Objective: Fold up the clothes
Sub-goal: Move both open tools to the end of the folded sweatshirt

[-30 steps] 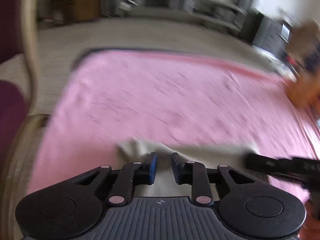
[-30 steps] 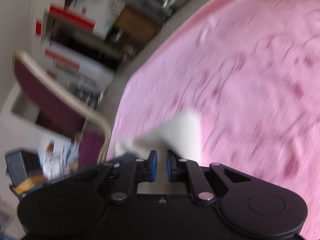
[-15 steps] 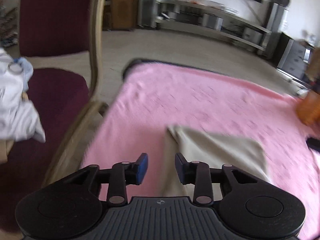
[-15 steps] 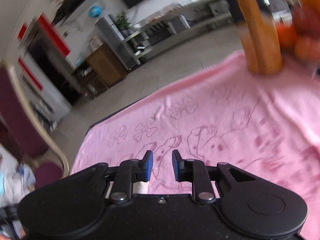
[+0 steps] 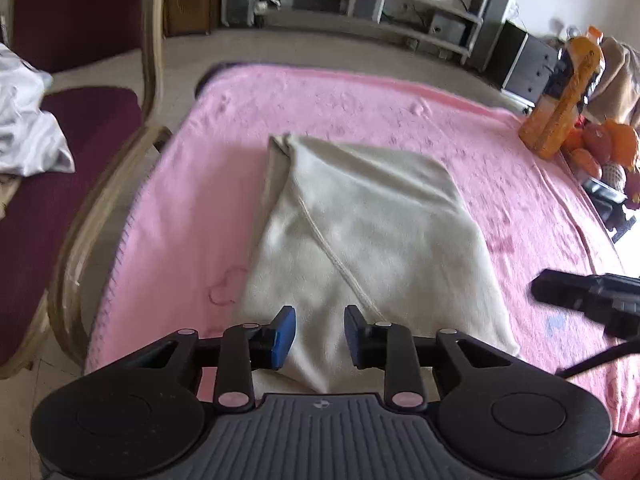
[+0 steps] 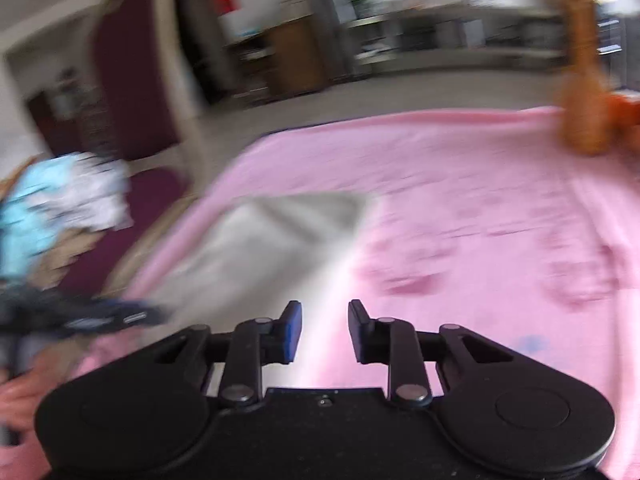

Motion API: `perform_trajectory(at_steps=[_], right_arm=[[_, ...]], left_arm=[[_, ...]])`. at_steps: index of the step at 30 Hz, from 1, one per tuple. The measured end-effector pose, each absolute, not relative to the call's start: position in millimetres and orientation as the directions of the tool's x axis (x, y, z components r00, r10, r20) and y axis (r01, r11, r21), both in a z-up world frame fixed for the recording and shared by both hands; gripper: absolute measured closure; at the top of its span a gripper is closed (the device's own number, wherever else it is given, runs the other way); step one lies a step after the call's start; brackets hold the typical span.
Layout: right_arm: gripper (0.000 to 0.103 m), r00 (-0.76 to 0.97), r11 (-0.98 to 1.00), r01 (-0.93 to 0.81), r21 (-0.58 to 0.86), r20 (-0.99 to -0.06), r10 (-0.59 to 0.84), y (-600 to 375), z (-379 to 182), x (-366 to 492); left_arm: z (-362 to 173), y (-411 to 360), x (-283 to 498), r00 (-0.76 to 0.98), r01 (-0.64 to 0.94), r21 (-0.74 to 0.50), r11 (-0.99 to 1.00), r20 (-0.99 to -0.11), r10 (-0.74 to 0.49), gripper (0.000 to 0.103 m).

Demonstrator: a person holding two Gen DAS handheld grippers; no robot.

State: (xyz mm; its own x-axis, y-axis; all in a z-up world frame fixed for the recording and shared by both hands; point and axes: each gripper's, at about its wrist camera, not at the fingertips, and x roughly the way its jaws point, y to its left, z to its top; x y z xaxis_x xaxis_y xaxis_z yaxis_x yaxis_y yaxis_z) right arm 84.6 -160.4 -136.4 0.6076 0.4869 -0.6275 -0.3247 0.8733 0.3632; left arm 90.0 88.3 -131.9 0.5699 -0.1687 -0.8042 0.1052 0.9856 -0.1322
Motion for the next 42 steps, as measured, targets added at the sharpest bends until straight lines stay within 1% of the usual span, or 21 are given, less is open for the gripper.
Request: perform_trajectory(at_steps=[2, 6, 8, 10, 11, 13, 15, 16, 17, 18, 19, 22, 25, 27, 31, 32, 33, 34, 38, 40, 42], right_arm=[[0.077, 0.545, 0.835, -0.397, 0.380, -0.634, 0.548, -143, -139, 85], [0.077, 0.419, 0.804, -0.454, 0.384, -0.704, 0.573, -121, -157, 88], [0.077, 0.405, 0.813, -0.472, 0.341, -0.736, 0.543, -118, -156, 76], [0.077, 0.371, 0.822, -0.447, 0.353, -0.763, 0.529, -122, -151, 73], [0.077, 0.346, 0.824, -0.418, 0.382, -0.771, 0.534, -127, -148, 71], [0.077, 0.318, 0.811, -0.366, 0.456, -0.758, 0.570, -145, -140, 65], [0.077, 0.361, 0.802, -0.338, 0.493, -0.719, 0.594, -169, -123, 53], [0.073, 0.392, 0.797, -0.334, 0.504, -0.694, 0.603, -178, -115, 48], [0.070, 0.425, 0.798, -0.331, 0.504, -0.675, 0.603, -186, -111, 45], [0.068, 0.459, 0.803, -0.326, 0.500, -0.659, 0.596, -194, -106, 45], [0.063, 0.491, 0.807, -0.320, 0.495, -0.642, 0.589, -201, -102, 44], [0.062, 0.559, 0.821, -0.282, 0.497, -0.610, 0.561, -215, -104, 49], [0.062, 0.565, 0.857, -0.206, 0.473, -0.657, 0.499, -213, -123, 63], [0.062, 0.547, 0.876, -0.172, 0.451, -0.696, 0.466, -208, -135, 72], [0.056, 0.538, 0.867, -0.125, 0.483, -0.701, 0.468, -209, -143, 84], [0.055, 0.538, 0.856, -0.113, 0.504, -0.693, 0.479, -211, -144, 89], [0.054, 0.539, 0.845, -0.103, 0.525, -0.684, 0.491, -212, -145, 93], [0.052, 0.541, 0.829, -0.089, 0.552, -0.672, 0.505, -215, -146, 98], [0.046, 0.529, 0.748, -0.036, 0.663, -0.622, 0.577, -224, -157, 120], [0.046, 0.512, 0.720, -0.006, 0.694, -0.616, 0.599, -225, -167, 132], [0.046, 0.495, 0.710, 0.015, 0.704, -0.622, 0.606, -222, -176, 140]], left_arm=[[-139, 86, 90, 0.546, 0.114, -0.119, 0.986, -0.822, -0.162, 0.076], [-144, 85, 86, 0.520, 0.123, -0.096, 0.988, -0.841, -0.147, 0.076], [-148, 86, 83, 0.497, 0.125, -0.095, 0.988, -0.856, -0.145, 0.076], [-143, 85, 75, 0.506, 0.138, -0.074, 0.988, -0.852, -0.134, 0.078], [-137, 85, 67, 0.521, 0.153, -0.077, 0.985, -0.841, -0.147, 0.081], [-118, 88, 50, 0.577, 0.202, -0.102, 0.974, -0.792, -0.202, 0.080], [-98, 88, 30, 0.649, 0.251, -0.081, 0.965, -0.725, -0.230, 0.079], [-91, 87, 23, 0.680, 0.264, -0.053, 0.963, -0.698, -0.225, 0.077], [-87, 85, 19, 0.702, 0.268, -0.025, 0.963, -0.679, -0.213, 0.070], [-87, 84, 19, 0.711, 0.262, -0.011, 0.965, -0.674, -0.201, 0.069], [-90, 84, 23, 0.708, 0.244, -0.009, 0.970, -0.682, -0.184, 0.069], [-109, 89, 40, 0.666, 0.157, -0.025, 0.987, -0.735, -0.124, 0.070], [-122, 105, 55, 0.632, 0.051, -0.051, 0.997, -0.772, -0.072, 0.073], [-121, 120, 60, 0.632, -0.005, -0.108, 0.994, -0.771, -0.080, 0.074], [-113, 137, 74, 0.626, -0.052, -0.192, 0.980, -0.771, -0.118, 0.073], [-109, 138, 81, 0.628, -0.046, -0.190, 0.981, -0.769, -0.119, 0.069], [-106, 136, 88, 0.631, -0.029, -0.173, 0.985, -0.767, -0.116, 0.061], [-103, 134, 95, 0.633, -0.010, -0.150, 0.989, -0.766, -0.110, 0.060], [-110, 127, 129, 0.605, 0.014, -0.093, 0.996, -0.792, -0.082, 0.056], [-120, 125, 141, 0.583, 0.012, -0.067, 0.998, -0.811, -0.061, 0.055], [-130, 125, 145, 0.558, 0.005, -0.071, 0.997, -0.828, -0.061, 0.055]])
